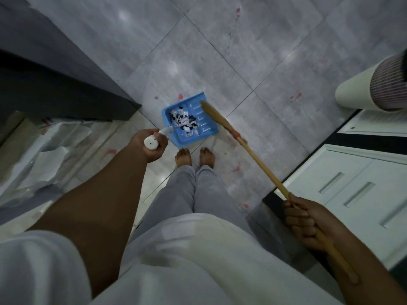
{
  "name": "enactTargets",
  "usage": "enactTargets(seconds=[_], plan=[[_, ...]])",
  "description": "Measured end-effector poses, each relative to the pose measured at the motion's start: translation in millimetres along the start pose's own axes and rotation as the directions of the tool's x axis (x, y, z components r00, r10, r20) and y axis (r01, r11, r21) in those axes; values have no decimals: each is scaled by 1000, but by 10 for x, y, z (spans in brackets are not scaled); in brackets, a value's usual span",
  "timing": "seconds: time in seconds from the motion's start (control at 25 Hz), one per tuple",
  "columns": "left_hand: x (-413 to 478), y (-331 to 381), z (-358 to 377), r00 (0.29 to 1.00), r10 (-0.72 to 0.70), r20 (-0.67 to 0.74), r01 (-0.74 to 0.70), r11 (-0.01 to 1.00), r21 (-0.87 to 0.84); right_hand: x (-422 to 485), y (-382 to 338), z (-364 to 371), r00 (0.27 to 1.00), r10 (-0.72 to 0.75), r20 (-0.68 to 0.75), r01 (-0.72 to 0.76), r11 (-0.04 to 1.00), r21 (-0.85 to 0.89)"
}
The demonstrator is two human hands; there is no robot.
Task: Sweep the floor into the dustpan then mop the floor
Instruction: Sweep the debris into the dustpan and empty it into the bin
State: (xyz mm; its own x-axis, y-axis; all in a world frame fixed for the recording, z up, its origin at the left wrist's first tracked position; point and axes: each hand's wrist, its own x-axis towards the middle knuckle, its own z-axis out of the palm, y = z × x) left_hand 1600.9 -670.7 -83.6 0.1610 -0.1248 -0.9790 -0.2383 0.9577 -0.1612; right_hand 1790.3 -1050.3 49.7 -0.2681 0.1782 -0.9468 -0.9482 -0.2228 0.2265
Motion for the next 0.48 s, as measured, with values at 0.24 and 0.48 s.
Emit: enactTargets(seconds=[0.24, 0.48], plan=[[-102, 67, -459, 999, -43, 11, 43, 997, -65, 30, -422, 278, 996, -76, -50, 74, 996, -54], [-550, 115, -1242, 988, -109, 110, 123, 984, -130, 239, -802, 715, 995, -100, 5, 99, 985, -141]])
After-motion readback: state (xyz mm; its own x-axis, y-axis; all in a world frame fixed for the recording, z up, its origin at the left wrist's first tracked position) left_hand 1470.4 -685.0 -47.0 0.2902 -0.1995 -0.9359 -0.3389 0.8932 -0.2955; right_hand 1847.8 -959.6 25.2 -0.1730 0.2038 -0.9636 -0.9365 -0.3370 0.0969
